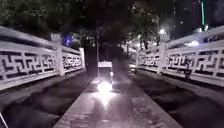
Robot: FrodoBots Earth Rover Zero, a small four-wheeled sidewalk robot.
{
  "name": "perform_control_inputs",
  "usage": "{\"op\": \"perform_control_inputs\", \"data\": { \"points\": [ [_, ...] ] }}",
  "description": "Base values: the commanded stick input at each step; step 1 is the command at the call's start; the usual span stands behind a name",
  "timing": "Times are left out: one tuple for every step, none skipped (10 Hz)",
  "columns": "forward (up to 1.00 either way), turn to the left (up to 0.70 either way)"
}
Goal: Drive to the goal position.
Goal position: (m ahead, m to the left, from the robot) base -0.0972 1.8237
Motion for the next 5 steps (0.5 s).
{"op": "perform_control_inputs", "data": {
  "points": [
    [0.45, 0.00],
    [0.45, 0.00],
    [0.45, 0.00],
    [0.45, 0.00],
    [0.45, 0.00]
  ]
}}
